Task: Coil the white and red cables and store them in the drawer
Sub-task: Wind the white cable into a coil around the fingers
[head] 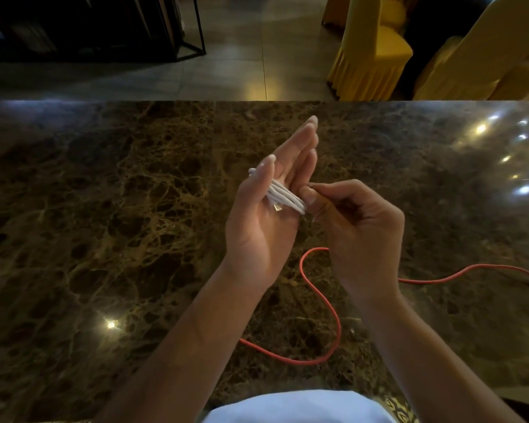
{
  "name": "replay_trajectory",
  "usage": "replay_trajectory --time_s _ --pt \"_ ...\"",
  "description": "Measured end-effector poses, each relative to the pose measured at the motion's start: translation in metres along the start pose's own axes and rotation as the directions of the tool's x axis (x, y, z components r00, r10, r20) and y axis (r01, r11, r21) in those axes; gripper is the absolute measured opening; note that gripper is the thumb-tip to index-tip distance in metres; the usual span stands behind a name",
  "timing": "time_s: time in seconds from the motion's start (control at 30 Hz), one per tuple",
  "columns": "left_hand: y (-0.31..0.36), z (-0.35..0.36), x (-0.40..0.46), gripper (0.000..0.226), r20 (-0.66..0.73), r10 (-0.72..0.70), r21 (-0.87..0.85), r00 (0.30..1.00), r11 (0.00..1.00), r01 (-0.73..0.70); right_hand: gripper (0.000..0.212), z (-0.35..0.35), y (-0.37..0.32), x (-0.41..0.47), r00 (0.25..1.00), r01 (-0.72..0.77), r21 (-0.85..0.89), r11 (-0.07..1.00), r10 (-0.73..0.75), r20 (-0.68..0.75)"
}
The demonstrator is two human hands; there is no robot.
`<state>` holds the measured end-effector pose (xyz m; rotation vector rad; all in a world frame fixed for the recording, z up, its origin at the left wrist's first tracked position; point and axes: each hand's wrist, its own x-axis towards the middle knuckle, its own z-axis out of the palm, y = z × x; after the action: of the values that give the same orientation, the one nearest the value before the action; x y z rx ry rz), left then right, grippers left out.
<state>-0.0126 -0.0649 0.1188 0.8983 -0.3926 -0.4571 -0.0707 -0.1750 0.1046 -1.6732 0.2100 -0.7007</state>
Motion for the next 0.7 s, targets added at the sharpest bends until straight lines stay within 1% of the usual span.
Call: replay_trajectory --time_s 0.03,0.07,0.13,0.17,0.2,0.23,0.3,0.33,0.37,0.4,0.47,0.53,0.57,0.63,0.7 --pt "0.0 -0.001 0.0 0.09 -0.041 0.015 0.004 0.999 1.0 -0.015 0.006 0.0 0.0 -0.002 0.998 0.05 -0.096 0.994 -0.047 0.03" --pt "0.0 -0.003 0.0 0.09 -0.079 0.024 0.001 0.997 1.0 -0.024 0.012 0.001 0.001 -0.004 0.991 0.109 -0.189 0.976 -0.092 0.092" --pt "-0.001 -0.008 -0.001 0.09 -0.146 0.038 0.016 0.988 0.999 -0.036 0.029 0.002 0.004 -0.009 0.96 0.226 -0.346 0.911 -0.148 0.236" --pt "-0.001 -0.009 -0.002 0.091 -0.172 0.042 0.039 0.984 0.999 -0.036 0.035 0.003 0.007 -0.01 0.948 0.269 -0.404 0.874 -0.166 0.272" --pt "-0.002 -0.009 -0.003 0.091 -0.188 0.038 0.066 0.981 0.997 -0.026 0.036 0.004 0.008 -0.009 0.944 0.298 -0.443 0.846 -0.19 0.271" --pt "-0.003 -0.008 -0.005 0.088 -0.191 0.013 0.1 0.982 0.995 0.007 0.031 0.004 0.01 -0.007 0.943 0.318 -0.466 0.825 -0.225 0.246" --pt "-0.01 -0.01 -0.003 0.071 -0.153 -0.038 0.186 0.988 0.98 0.066 0.021 0.006 0.013 -0.002 0.934 0.356 -0.537 0.765 -0.286 0.213" --pt "-0.015 -0.012 -0.004 0.062 -0.133 -0.059 0.217 0.989 0.972 0.087 0.019 0.007 0.015 -0.002 0.93 0.368 -0.58 0.727 -0.288 0.228" --pt "-0.02 -0.014 -0.005 0.059 -0.134 -0.077 0.224 0.988 0.969 0.106 0.017 0.007 0.017 -0.002 0.929 0.37 -0.601 0.708 -0.272 0.251" --pt "-0.023 -0.016 -0.006 0.058 -0.141 -0.085 0.205 0.986 0.972 0.113 0.014 0.007 0.018 -0.003 0.932 0.361 -0.594 0.719 -0.247 0.267" --pt "-0.025 -0.02 -0.005 0.062 -0.154 -0.073 0.148 0.985 0.984 0.096 0.01 0.007 0.019 -0.007 0.948 0.299 -0.513 0.805 -0.19 0.255" --pt "-0.025 -0.018 -0.005 0.067 -0.165 -0.036 0.134 0.986 0.989 0.058 0.016 0.007 0.017 -0.01 0.977 0.17 -0.379 0.91 -0.106 0.183" --pt "-0.024 -0.016 -0.004 0.066 -0.164 -0.018 0.141 0.986 0.989 0.042 0.021 0.008 0.016 -0.012 0.988 0.111 -0.317 0.942 -0.07 0.139" --pt "-0.023 -0.01 -0.005 0.062 -0.156 -0.003 0.166 0.988 0.986 0.029 0.022 0.012 0.016 -0.015 0.998 0.049 -0.249 0.967 -0.036 0.058" --pt "-0.027 -0.005 -0.007 0.058 -0.146 0.045 0.246 0.988 0.969 -0.008 0.019 0.017 0.019 -0.017 1.0 0.021 -0.221 0.975 -0.021 0.001"
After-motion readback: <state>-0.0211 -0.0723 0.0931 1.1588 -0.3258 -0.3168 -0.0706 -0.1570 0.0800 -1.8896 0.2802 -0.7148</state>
